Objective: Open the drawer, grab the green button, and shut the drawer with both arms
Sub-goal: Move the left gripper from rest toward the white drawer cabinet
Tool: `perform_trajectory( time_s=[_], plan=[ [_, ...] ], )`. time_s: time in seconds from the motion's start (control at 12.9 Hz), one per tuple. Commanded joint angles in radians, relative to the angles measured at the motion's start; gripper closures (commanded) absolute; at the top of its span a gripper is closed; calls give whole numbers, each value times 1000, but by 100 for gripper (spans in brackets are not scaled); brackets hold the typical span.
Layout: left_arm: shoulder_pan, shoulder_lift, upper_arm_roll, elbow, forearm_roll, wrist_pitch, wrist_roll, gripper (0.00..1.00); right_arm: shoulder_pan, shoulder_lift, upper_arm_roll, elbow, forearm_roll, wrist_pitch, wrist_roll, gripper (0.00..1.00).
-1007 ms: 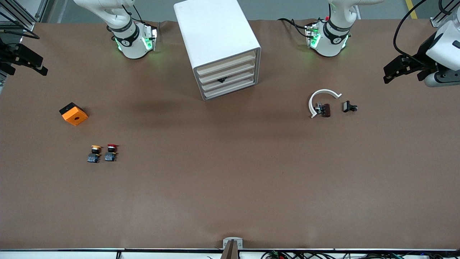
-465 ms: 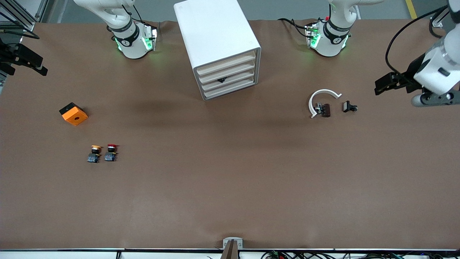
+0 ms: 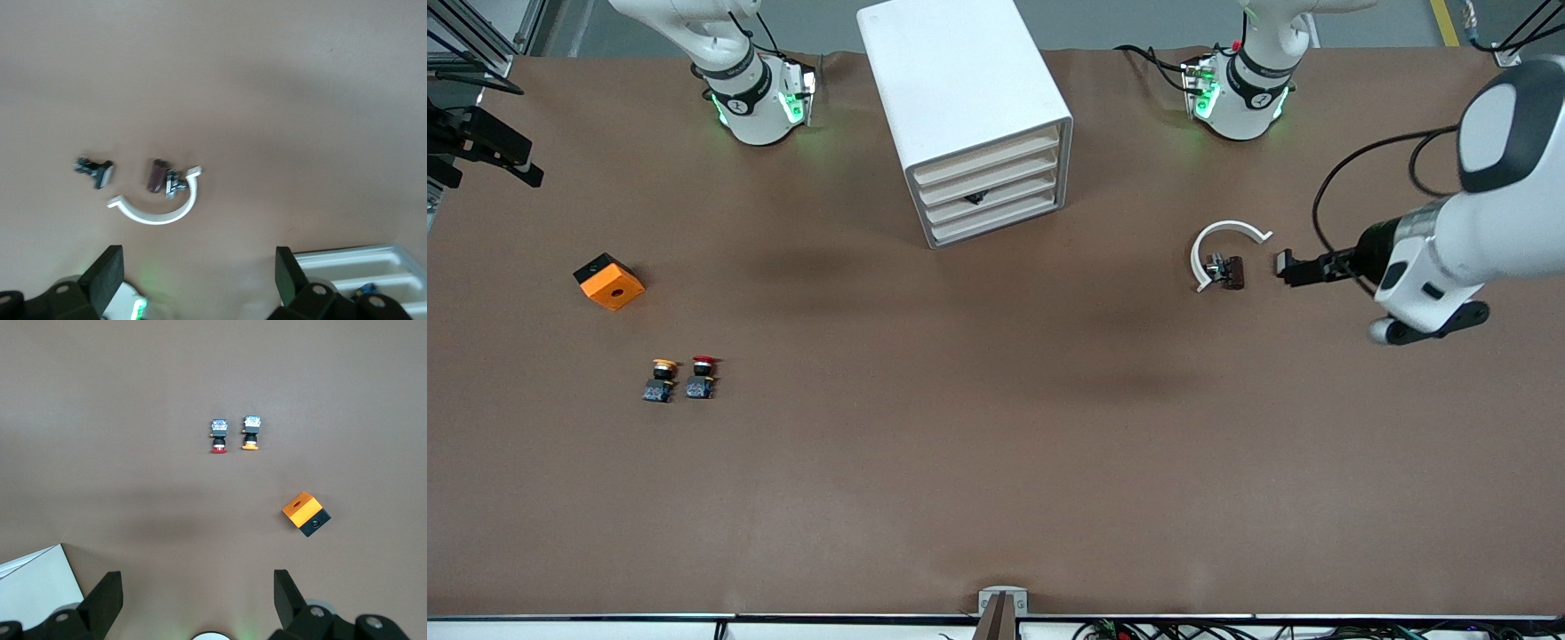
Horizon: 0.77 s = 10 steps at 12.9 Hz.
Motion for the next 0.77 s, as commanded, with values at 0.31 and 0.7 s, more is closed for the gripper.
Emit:
perform_trajectory(
  time_s=[0.31, 0.7],
  plan=[
    [-113, 177, -2, 29, -104, 143, -217, 0, 3, -15, 22, -1, -25, -1, 73, 0],
    [-256, 302, -2, 27, -177, 256, -514, 0, 2, -14, 23, -1, -26, -1, 50, 0]
  ],
)
